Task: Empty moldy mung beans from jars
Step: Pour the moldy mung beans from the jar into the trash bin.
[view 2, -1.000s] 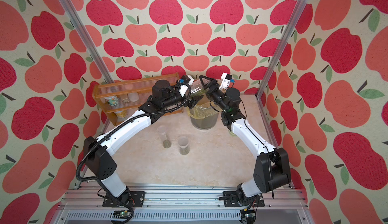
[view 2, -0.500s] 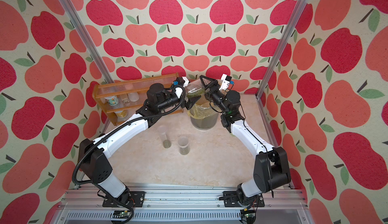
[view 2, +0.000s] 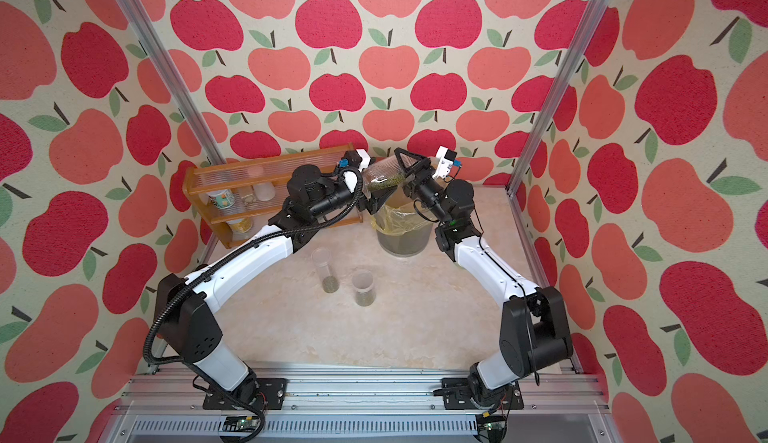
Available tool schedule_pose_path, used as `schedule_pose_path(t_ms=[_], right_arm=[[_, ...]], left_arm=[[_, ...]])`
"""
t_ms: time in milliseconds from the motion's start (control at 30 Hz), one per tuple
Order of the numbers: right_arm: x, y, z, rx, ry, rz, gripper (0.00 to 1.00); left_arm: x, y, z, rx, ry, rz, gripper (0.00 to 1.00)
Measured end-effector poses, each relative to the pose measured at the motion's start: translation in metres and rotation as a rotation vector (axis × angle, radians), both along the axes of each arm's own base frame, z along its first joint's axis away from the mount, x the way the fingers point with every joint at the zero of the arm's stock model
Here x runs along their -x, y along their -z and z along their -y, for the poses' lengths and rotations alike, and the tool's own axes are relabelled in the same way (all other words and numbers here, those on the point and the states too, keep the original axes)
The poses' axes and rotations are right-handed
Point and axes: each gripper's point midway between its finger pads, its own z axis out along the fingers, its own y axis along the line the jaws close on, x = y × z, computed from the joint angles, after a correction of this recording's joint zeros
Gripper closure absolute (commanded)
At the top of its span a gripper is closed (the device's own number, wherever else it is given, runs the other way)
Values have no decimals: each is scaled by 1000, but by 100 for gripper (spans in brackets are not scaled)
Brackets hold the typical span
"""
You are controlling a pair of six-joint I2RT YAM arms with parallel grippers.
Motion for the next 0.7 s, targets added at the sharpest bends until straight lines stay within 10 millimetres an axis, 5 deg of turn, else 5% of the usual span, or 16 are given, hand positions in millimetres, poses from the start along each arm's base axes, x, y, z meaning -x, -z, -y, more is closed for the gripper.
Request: schedule_pose_path(t_ms=[700], right_arm=[[-1, -1, -4, -33, -20, 14, 41]], left_arm=[[-3, 3, 7, 25, 39, -28, 0]])
